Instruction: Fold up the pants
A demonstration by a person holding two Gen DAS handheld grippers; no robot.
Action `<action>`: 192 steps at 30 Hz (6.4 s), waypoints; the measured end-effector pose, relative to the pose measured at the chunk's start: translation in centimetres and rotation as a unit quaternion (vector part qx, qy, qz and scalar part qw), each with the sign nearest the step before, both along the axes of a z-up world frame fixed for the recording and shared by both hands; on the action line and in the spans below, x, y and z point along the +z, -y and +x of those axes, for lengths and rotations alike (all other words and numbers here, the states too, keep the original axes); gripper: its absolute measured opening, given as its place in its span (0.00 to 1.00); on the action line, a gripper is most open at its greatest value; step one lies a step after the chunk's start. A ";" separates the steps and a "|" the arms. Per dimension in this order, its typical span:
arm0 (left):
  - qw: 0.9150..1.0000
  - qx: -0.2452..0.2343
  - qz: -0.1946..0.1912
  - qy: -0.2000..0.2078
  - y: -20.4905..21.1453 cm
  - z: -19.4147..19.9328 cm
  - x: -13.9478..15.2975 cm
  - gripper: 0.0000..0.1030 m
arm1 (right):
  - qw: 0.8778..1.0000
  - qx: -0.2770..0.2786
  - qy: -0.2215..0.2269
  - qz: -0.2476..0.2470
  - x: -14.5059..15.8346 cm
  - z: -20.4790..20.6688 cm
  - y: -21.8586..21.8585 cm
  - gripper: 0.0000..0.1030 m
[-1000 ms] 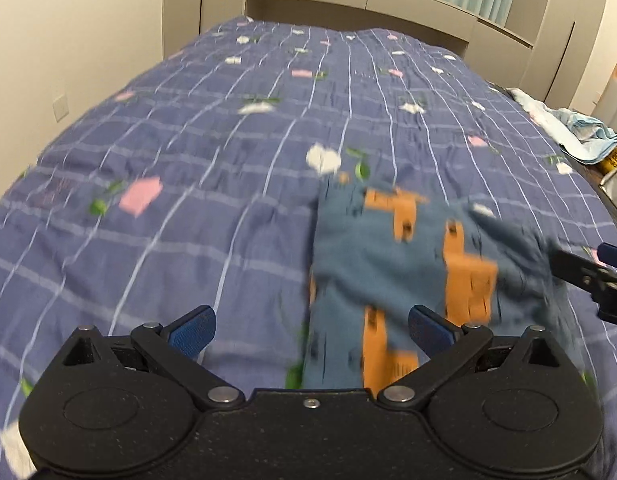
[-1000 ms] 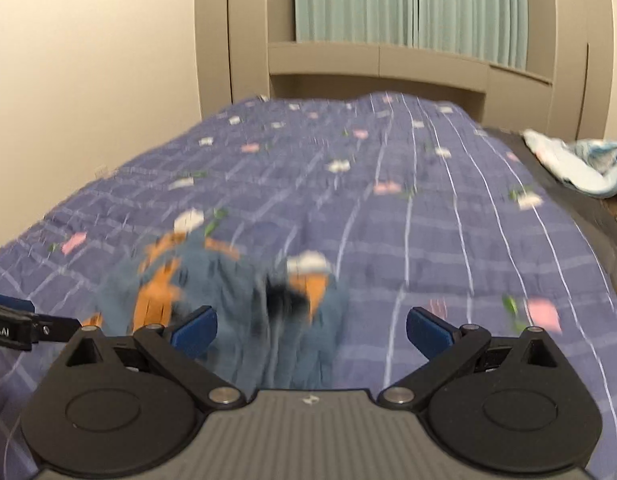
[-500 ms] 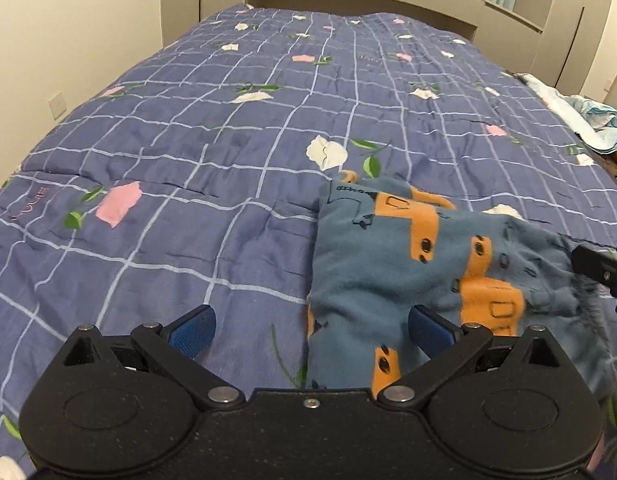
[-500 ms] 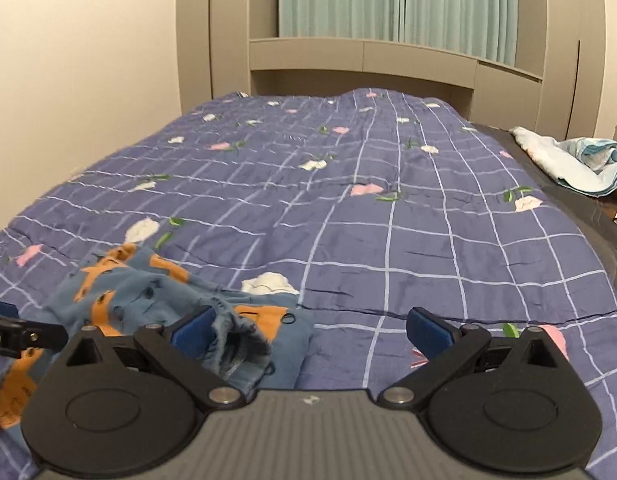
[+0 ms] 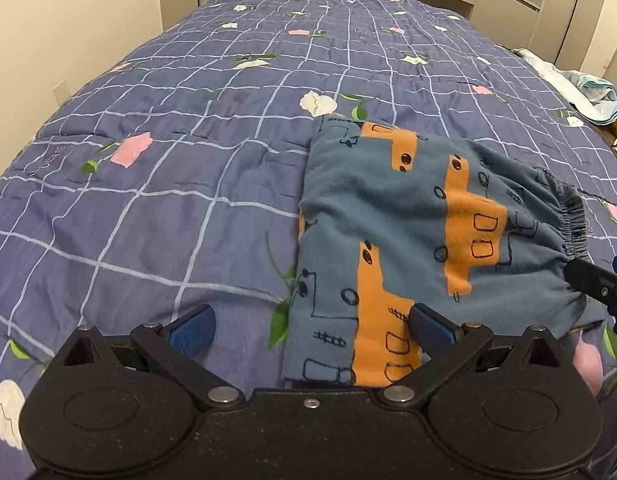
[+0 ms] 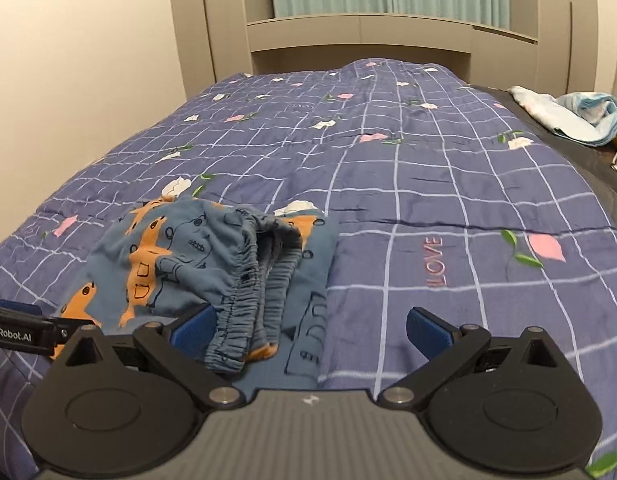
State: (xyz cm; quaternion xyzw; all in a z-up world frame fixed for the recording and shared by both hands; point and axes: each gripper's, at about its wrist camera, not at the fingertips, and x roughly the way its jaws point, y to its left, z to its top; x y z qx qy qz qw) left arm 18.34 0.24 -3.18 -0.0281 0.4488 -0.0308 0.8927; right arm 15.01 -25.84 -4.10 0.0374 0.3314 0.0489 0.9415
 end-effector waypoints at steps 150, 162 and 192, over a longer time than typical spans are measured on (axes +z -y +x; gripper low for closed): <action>0.982 -0.051 -0.037 0.176 4.3 -8.4 6.0 0.99 | 0.986 -0.039 0.155 0.044 5.5 -9.7 3.4 1.00; 0.976 -0.073 -0.020 0.204 4.6 -14.6 3.2 0.99 | 0.986 -0.047 0.162 0.001 2.5 -15.9 0.6 1.00; 0.978 -0.044 -0.032 0.199 3.5 -16.1 2.8 0.99 | 0.984 -0.067 0.167 0.002 2.3 -17.5 1.8 1.00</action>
